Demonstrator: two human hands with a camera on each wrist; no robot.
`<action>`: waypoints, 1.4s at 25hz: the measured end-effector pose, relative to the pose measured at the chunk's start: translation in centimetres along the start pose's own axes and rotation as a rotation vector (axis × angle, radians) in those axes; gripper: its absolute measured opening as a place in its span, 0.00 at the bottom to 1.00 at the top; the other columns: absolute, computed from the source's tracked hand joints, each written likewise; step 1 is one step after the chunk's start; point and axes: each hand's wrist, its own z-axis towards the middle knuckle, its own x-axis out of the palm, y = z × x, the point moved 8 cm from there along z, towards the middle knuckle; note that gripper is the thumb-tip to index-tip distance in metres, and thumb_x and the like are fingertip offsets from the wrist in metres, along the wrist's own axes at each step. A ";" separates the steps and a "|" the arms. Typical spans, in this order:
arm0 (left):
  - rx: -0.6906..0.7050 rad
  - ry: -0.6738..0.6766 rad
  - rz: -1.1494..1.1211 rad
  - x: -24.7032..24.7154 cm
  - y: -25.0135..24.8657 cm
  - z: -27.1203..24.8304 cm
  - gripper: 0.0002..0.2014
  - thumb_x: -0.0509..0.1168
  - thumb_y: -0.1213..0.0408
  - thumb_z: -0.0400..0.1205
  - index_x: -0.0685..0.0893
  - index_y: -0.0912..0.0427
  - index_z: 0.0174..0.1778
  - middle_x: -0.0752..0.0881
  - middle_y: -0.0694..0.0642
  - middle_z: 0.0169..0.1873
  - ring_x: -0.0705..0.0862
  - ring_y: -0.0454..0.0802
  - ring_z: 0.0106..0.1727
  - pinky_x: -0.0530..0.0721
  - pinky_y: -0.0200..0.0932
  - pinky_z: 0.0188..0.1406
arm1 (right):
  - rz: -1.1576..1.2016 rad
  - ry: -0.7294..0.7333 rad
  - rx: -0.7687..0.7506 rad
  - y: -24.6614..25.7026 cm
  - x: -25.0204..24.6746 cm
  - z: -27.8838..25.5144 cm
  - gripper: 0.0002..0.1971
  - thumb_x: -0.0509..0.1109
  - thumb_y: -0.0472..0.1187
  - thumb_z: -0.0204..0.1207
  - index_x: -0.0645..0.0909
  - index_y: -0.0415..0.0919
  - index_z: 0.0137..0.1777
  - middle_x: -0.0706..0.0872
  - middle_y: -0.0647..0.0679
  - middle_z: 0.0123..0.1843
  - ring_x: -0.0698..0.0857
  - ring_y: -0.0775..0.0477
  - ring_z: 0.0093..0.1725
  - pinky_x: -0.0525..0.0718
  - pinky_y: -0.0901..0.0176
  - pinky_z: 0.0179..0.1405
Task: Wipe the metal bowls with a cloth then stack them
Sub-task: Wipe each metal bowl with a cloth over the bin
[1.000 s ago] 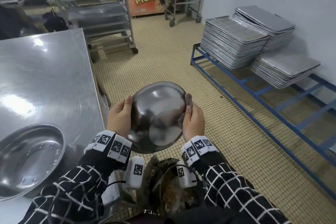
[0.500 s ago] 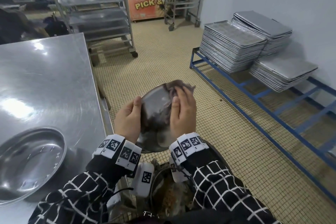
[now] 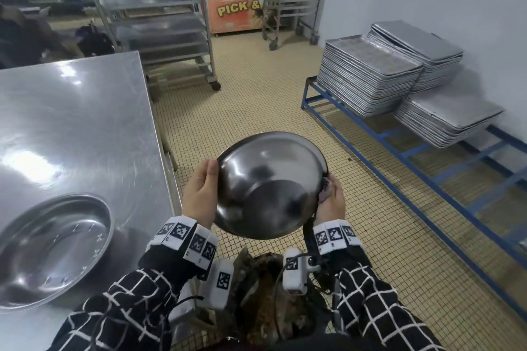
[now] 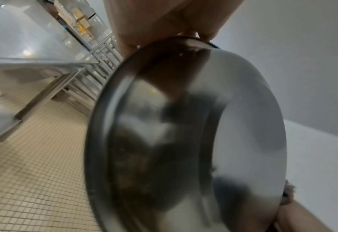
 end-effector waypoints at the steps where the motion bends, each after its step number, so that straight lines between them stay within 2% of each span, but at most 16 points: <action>1: 0.028 0.034 0.038 0.3 -0.3 -0.2 0.13 0.55 0.48 0.85 0.81 0.48 0.53 0.83 0.41 0.45 0.82 0.48 0.53 0.79 0.54 0.63 | -0.043 0.018 -0.038 0.8 -0.2 0.3 0.10 0.56 0.49 0.86 0.79 0.55 0.48 0.84 0.57 0.46 0.83 0.47 0.55 0.80 0.55 0.52; 3: 0.092 0.090 0.073 0.6 -1.2 -0.5 0.12 0.56 0.48 0.84 0.78 0.45 0.60 0.84 0.40 0.48 0.83 0.49 0.55 0.81 0.53 0.60 | -0.174 0.118 -0.169 3.4 0.0 0.4 0.14 0.54 0.50 0.86 0.79 0.46 0.47 0.82 0.54 0.41 0.82 0.50 0.46 0.77 0.62 0.40; 5: 0.113 0.181 0.049 1.0 -2.0 -0.8 0.14 0.56 0.45 0.81 0.77 0.39 0.62 0.87 0.46 0.41 0.87 0.50 0.47 0.86 0.52 0.50 | -0.380 0.270 -0.315 5.7 1.4 -0.1 0.18 0.52 0.51 0.86 0.77 0.40 0.46 0.80 0.51 0.39 0.80 0.54 0.38 0.74 0.66 0.34; 7: 0.118 0.284 0.084 2.0 -2.9 -1.3 0.13 0.56 0.47 0.82 0.78 0.39 0.62 0.87 0.45 0.32 0.87 0.46 0.40 0.85 0.43 0.42 | -0.618 0.395 -0.495 7.7 3.2 -1.1 0.18 0.51 0.50 0.85 0.75 0.38 0.47 0.79 0.51 0.39 0.79 0.54 0.38 0.72 0.71 0.34; 10: 0.196 0.322 0.296 3.0 -4.4 -1.8 0.08 0.57 0.52 0.85 0.82 0.46 0.48 0.84 0.42 0.35 0.83 0.45 0.40 0.80 0.38 0.41 | -0.759 0.486 -0.713 9.5 5.4 -2.7 0.16 0.53 0.49 0.85 0.76 0.38 0.50 0.78 0.52 0.42 0.77 0.56 0.40 0.72 0.73 0.40; 11: 0.206 0.294 0.315 2.9 -4.5 -1.8 0.10 0.57 0.53 0.85 0.82 0.47 0.42 0.83 0.46 0.34 0.83 0.49 0.39 0.80 0.40 0.40 | -0.755 0.487 -0.757 9.8 5.8 -3.2 0.14 0.54 0.47 0.85 0.76 0.38 0.51 0.78 0.52 0.44 0.77 0.57 0.41 0.73 0.72 0.42; 13: 0.193 0.220 0.301 2.2 -4.5 -1.7 0.14 0.57 0.52 0.85 0.83 0.51 0.39 0.84 0.52 0.32 0.83 0.54 0.38 0.81 0.48 0.42 | -0.699 0.426 -0.818 10.2 6.0 -3.8 0.13 0.55 0.44 0.86 0.77 0.36 0.54 0.79 0.50 0.47 0.78 0.54 0.45 0.74 0.70 0.46; 17: 0.163 0.103 0.258 1.1 -4.5 -1.7 0.15 0.58 0.51 0.85 0.85 0.53 0.41 0.86 0.51 0.34 0.83 0.50 0.39 0.82 0.50 0.46 | -0.493 0.161 -0.936 11.5 4.7 -6.2 0.16 0.56 0.44 0.85 0.79 0.34 0.61 0.82 0.42 0.55 0.79 0.54 0.52 0.72 0.81 0.52; 20: 0.091 0.079 0.098 1.3 -4.8 -1.9 0.14 0.59 0.52 0.85 0.85 0.50 0.38 0.88 0.53 0.34 0.85 0.49 0.39 0.84 0.52 0.49 | -0.601 0.158 -1.068 11.3 5.1 -9.3 0.18 0.56 0.47 0.84 0.82 0.40 0.63 0.82 0.48 0.63 0.77 0.53 0.63 0.70 0.65 0.67; 23: 0.033 0.084 0.006 1.2 -4.9 -1.9 0.15 0.60 0.51 0.84 0.88 0.50 0.39 0.90 0.54 0.36 0.88 0.58 0.45 0.85 0.59 0.54 | -0.494 0.074 -0.908 10.7 2.9 -7.9 0.21 0.54 0.49 0.84 0.79 0.39 0.67 0.78 0.47 0.67 0.73 0.53 0.67 0.70 0.60 0.68; 26: -0.032 0.040 -0.067 0.7 -4.1 -1.7 0.16 0.60 0.50 0.84 0.89 0.49 0.37 0.89 0.54 0.35 0.87 0.57 0.44 0.83 0.63 0.57 | -0.420 0.050 -0.657 8.5 0.4 -4.7 0.20 0.54 0.46 0.86 0.78 0.34 0.67 0.77 0.44 0.64 0.76 0.50 0.64 0.75 0.59 0.64; 29: -0.064 -0.006 -0.108 0.3 -3.5 -1.7 0.15 0.61 0.50 0.84 0.89 0.47 0.37 0.88 0.57 0.37 0.85 0.57 0.45 0.83 0.61 0.58 | -0.410 0.053 -0.497 6.7 -0.5 -3.9 0.18 0.56 0.44 0.85 0.81 0.37 0.65 0.79 0.47 0.59 0.80 0.49 0.59 0.78 0.69 0.53; 31: -0.059 -0.009 -0.097 0.4 -3.6 -1.7 0.15 0.60 0.49 0.84 0.88 0.48 0.38 0.88 0.60 0.41 0.86 0.60 0.47 0.83 0.62 0.58 | -0.409 0.075 -0.597 8.0 0.6 -5.3 0.18 0.58 0.46 0.84 0.81 0.39 0.66 0.79 0.48 0.61 0.79 0.53 0.59 0.79 0.71 0.55; 32: -0.051 0.006 -0.082 0.7 -3.8 -1.8 0.15 0.59 0.49 0.84 0.87 0.51 0.39 0.88 0.62 0.42 0.85 0.62 0.48 0.83 0.64 0.58 | -0.425 0.112 -0.687 8.8 1.8 -6.4 0.18 0.59 0.47 0.84 0.80 0.40 0.67 0.79 0.47 0.64 0.78 0.54 0.61 0.80 0.68 0.59; 33: -0.046 0.024 -0.075 1.1 -4.0 -1.8 0.16 0.59 0.49 0.84 0.87 0.53 0.40 0.87 0.63 0.42 0.85 0.63 0.49 0.83 0.65 0.57 | -0.477 0.150 -0.784 9.6 3.3 -7.6 0.20 0.58 0.49 0.84 0.79 0.41 0.69 0.78 0.46 0.66 0.76 0.53 0.64 0.79 0.62 0.64; 35: -0.047 0.057 -0.096 1.8 -4.5 -1.9 0.16 0.59 0.51 0.85 0.86 0.56 0.41 0.88 0.60 0.38 0.86 0.60 0.44 0.84 0.64 0.54 | -0.702 0.160 -0.933 10.2 6.3 -9.8 0.24 0.54 0.54 0.83 0.75 0.44 0.73 0.73 0.45 0.73 0.69 0.46 0.74 0.68 0.48 0.75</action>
